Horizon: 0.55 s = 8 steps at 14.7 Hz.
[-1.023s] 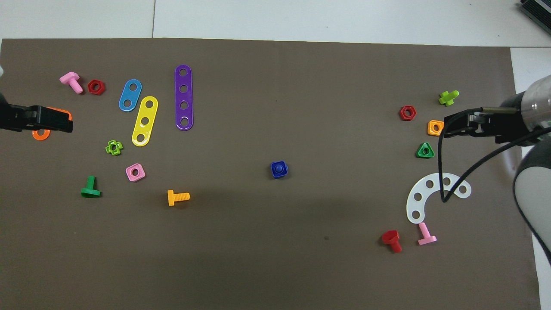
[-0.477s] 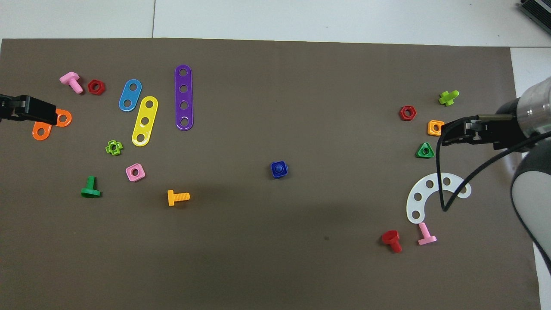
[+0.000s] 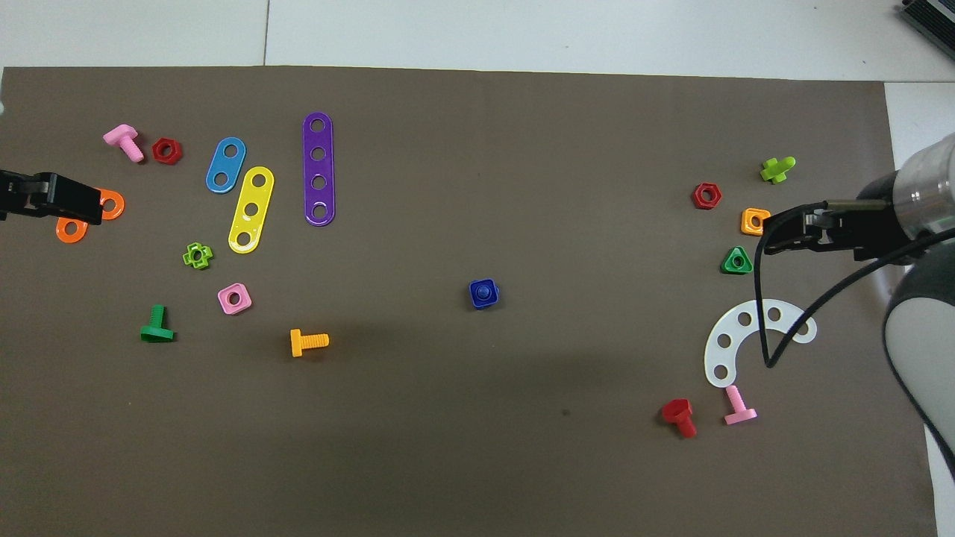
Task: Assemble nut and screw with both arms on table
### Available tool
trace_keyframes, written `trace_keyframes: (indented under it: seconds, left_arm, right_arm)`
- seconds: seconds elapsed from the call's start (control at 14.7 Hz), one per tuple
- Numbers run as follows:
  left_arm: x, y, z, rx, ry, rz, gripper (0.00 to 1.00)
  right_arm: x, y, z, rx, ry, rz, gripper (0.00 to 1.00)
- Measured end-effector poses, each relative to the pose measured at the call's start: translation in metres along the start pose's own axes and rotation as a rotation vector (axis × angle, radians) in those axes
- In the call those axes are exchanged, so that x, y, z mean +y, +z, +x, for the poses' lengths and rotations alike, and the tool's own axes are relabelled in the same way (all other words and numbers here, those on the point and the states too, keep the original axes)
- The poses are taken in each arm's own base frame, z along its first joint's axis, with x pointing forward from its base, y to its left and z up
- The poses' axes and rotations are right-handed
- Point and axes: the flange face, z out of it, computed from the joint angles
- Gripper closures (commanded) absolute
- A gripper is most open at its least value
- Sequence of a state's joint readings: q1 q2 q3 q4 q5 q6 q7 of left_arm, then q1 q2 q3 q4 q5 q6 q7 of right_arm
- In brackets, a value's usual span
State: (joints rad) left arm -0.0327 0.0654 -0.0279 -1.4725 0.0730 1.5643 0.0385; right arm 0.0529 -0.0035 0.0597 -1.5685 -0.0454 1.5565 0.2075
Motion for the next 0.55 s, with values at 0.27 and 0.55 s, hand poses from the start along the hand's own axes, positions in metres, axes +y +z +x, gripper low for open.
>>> trace_keyframes:
  seconds: [0.27,0.55]
  left_arm:
    - [0.0048,0.0032,-0.001,-0.012,0.0,-0.047,0.0]
    - [0.0063,0.0078,-0.0031,-0.03,0.001,-0.058,0.0]
  right_arm:
    - [0.0,0.0,0.0,0.0,0.0,0.0,0.0]
    - [0.0001,0.0,0.0,0.0,0.0,0.0,0.0]
